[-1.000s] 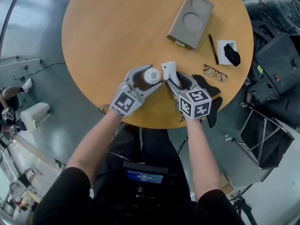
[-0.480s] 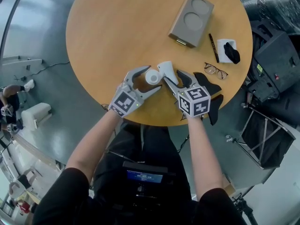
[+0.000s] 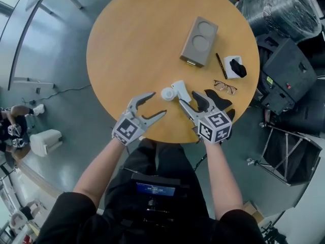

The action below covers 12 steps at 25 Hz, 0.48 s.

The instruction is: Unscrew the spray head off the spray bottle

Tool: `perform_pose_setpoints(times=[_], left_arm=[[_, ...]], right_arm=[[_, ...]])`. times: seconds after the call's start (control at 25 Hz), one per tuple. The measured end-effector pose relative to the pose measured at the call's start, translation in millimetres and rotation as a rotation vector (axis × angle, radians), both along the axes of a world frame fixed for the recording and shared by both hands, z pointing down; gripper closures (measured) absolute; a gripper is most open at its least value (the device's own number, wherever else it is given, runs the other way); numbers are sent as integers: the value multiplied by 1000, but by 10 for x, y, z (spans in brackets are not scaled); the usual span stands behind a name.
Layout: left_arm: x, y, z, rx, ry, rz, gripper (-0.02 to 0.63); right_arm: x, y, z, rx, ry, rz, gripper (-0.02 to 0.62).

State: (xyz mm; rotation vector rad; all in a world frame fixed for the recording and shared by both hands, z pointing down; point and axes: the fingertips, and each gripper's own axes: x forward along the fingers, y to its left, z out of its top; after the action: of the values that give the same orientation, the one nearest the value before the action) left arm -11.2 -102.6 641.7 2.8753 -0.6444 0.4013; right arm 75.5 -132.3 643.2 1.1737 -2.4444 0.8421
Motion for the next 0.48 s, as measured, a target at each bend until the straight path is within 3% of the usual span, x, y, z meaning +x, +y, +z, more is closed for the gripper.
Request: perform_pose_setpoints(times=[0.12,0.36,0.48], left_arm=[[-50,104,-518,14,38,13,281],[-230,408,-1419,-47,58,6,298],[-328,559,-1877,-54,95,22,301]], right_arm=[[-184,103,-565,89,-55,-31,339],[-614,564,-1563,214,-121,-138,339],[-748,775,-2075,245,-228,-147,339]])
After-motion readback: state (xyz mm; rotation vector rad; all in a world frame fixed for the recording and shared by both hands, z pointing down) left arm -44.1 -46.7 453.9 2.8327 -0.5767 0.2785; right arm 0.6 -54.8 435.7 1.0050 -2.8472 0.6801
